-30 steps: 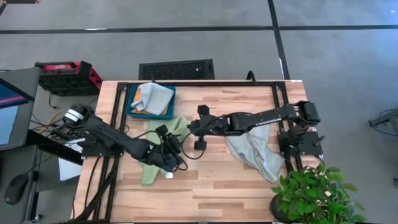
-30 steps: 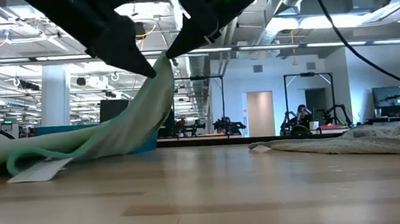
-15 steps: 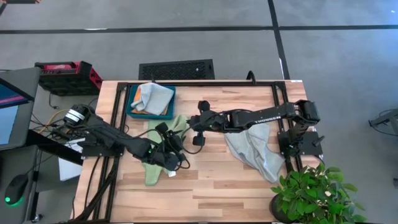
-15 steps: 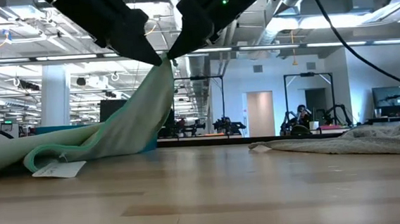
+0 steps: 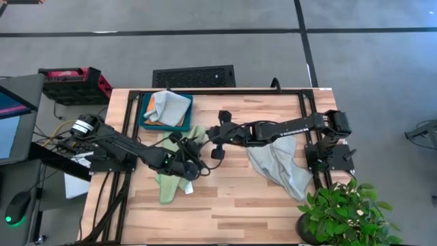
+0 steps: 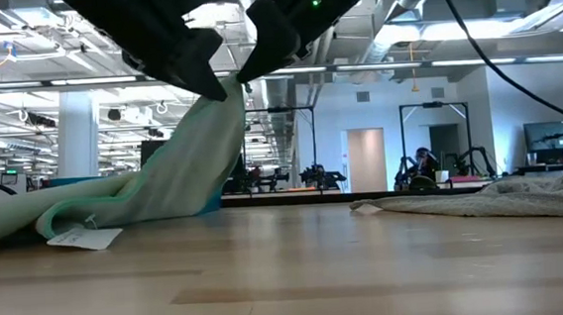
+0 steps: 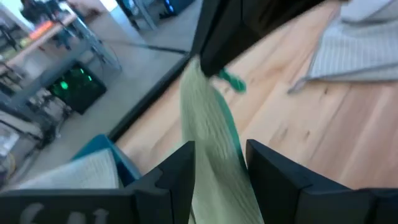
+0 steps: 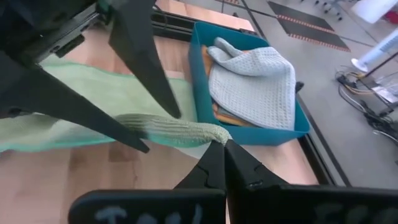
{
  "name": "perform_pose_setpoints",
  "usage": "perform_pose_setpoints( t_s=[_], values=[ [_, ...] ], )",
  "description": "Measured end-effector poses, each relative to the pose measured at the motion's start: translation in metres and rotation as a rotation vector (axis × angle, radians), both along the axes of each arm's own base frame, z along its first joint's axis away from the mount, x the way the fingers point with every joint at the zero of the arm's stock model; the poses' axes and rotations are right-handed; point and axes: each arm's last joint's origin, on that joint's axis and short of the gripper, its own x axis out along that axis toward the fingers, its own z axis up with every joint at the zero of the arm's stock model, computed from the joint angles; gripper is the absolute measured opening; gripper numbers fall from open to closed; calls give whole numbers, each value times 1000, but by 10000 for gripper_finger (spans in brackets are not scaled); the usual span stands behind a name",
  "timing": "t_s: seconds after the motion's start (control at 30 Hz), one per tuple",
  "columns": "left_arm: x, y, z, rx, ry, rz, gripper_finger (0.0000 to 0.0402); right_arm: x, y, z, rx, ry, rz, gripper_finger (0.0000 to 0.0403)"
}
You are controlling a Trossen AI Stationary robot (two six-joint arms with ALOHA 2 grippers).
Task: Fold microfiber towels
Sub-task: Fold the green towel
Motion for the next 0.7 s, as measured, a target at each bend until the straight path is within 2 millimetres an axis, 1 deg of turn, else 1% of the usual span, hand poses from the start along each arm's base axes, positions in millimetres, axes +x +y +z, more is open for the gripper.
perform_pose_setpoints(
  t_s=[0.3, 0.7],
  values=[
    [-16, 3, -12, -181, 73, 67, 135, 0, 5, 0, -25, -1, -24, 8],
    [-18, -3, -18, -438, 154, 20, 135, 3, 17, 22, -40, 1, -17, 8]
  ],
)
